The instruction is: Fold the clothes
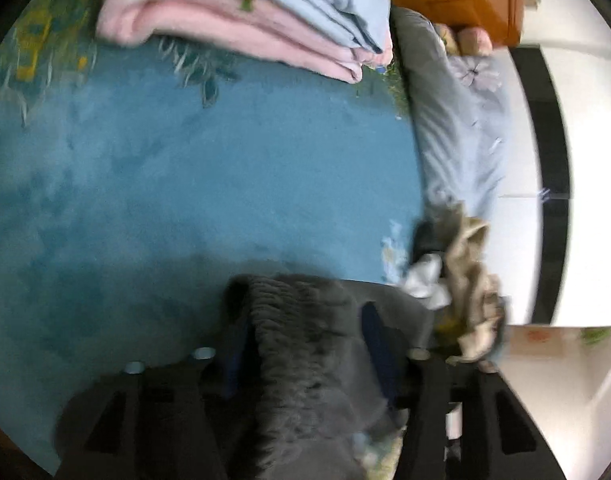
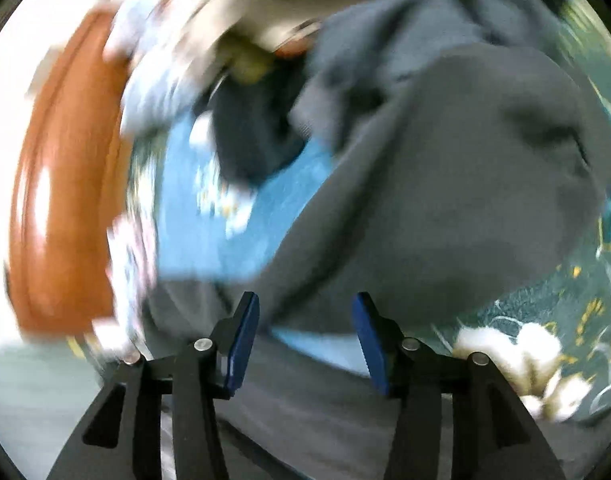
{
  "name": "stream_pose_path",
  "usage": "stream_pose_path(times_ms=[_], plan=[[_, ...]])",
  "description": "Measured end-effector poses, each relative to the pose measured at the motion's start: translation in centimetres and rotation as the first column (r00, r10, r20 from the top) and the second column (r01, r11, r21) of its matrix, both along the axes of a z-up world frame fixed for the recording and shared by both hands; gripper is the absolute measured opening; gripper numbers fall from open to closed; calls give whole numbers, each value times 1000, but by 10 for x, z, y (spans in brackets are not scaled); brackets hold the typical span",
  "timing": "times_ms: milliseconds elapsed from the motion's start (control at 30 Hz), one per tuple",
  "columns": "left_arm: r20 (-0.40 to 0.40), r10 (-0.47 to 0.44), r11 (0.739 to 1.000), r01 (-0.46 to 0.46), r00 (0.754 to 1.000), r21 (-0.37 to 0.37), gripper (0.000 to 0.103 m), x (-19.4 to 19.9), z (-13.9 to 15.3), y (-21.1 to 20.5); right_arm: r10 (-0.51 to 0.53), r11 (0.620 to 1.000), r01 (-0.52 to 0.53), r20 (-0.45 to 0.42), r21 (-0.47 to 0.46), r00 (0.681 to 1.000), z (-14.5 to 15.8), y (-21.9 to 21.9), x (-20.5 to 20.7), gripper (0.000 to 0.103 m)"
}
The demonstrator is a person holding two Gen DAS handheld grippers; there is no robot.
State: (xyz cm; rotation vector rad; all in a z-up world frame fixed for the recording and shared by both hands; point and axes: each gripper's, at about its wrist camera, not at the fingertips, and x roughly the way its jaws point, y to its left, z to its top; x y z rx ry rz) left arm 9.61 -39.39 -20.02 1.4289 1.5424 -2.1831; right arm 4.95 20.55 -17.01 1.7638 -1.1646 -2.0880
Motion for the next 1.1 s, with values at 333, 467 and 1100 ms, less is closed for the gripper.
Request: stream_pose_path(times_ms=[333,467,1100], plan=[[-59,-270,861,214,961,-462,16,-22,94,28,-120,987,100,163,130,979,-29,-13,-58,6],[-216,-361,794,178,907,-581,15,-20,136,28,-137,984,132,30,122,990,1,-8,-49,5],[81,-218,808,226,973,-545,58,-98,82,-20,-92,965,118,-118,233,989,12,-8,-78,22]])
